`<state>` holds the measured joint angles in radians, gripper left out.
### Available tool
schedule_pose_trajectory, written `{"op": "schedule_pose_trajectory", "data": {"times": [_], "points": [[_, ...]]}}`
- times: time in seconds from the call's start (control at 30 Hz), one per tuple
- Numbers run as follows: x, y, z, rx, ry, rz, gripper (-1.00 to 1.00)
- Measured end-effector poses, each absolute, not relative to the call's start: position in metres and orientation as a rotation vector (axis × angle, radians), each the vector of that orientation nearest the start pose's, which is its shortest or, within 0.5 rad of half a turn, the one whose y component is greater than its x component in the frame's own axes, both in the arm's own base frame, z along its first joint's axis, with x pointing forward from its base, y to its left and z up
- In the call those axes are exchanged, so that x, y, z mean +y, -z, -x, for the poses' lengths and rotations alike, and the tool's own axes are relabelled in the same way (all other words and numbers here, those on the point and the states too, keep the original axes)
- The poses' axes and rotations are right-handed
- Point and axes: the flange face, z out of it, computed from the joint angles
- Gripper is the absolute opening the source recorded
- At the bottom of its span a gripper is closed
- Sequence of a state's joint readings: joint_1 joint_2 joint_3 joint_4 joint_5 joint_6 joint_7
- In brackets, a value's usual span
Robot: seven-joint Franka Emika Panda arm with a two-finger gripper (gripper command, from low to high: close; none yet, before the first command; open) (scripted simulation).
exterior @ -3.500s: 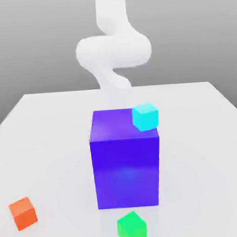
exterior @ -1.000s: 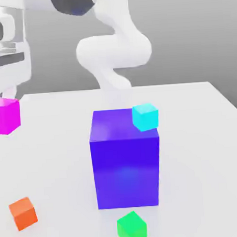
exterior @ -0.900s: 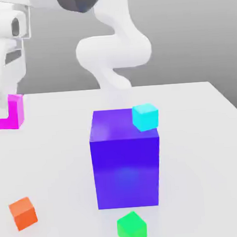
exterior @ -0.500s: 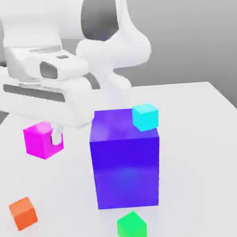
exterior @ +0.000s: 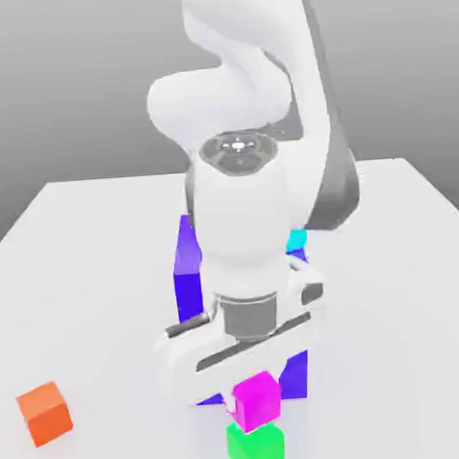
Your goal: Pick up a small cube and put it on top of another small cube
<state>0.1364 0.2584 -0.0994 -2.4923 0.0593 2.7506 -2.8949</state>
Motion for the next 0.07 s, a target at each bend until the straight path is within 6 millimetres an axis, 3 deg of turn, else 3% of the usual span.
{"op": "schedule_pose_trajectory", "data": {"times": [0.07], "points": [[0.0129, -0.1875, -0.4711, 3.113, 0.004, -0.409, 1.0]]}}
